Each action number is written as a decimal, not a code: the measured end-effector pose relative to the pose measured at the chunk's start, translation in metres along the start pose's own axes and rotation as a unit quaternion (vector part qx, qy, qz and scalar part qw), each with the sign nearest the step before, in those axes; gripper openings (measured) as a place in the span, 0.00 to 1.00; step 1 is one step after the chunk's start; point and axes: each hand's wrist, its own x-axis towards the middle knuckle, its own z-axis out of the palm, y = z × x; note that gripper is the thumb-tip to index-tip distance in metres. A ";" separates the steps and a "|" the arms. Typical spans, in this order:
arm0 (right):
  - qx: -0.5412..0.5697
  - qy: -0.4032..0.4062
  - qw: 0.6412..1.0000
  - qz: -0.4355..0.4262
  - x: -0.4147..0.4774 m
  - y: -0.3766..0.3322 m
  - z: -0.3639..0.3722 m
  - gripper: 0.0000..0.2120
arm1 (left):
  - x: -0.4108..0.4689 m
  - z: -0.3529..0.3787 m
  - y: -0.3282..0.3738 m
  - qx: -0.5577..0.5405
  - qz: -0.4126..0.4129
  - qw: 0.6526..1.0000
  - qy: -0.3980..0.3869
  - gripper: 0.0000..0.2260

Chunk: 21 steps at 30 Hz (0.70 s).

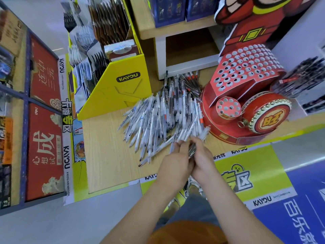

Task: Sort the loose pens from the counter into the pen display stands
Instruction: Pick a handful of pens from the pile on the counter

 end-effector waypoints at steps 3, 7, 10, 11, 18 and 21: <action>0.055 0.052 0.997 -0.009 0.003 -0.005 -0.001 0.11 | -0.005 -0.003 -0.001 -0.067 0.038 0.997 0.022 0.20; 0.067 0.095 0.993 -0.015 0.010 -0.001 0.002 0.12 | -0.013 -0.005 -0.001 -0.071 0.010 0.997 0.002 0.17; 0.097 0.093 0.990 -0.031 0.017 0.000 0.004 0.13 | -0.027 -0.016 -0.004 -0.078 0.012 0.997 -0.024 0.16; 0.107 0.083 0.990 -0.027 0.019 -0.001 0.003 0.13 | -0.032 -0.023 -0.005 -0.106 0.004 0.994 -0.035 0.15; -0.065 0.047 0.997 -0.009 0.015 -0.007 -0.015 0.13 | 0.000 -0.014 -0.031 0.101 -0.023 0.993 0.053 0.11; -0.148 0.063 0.986 -0.044 0.017 -0.007 -0.020 0.10 | 0.026 0.000 -0.024 0.216 -0.003 0.976 -0.021 0.21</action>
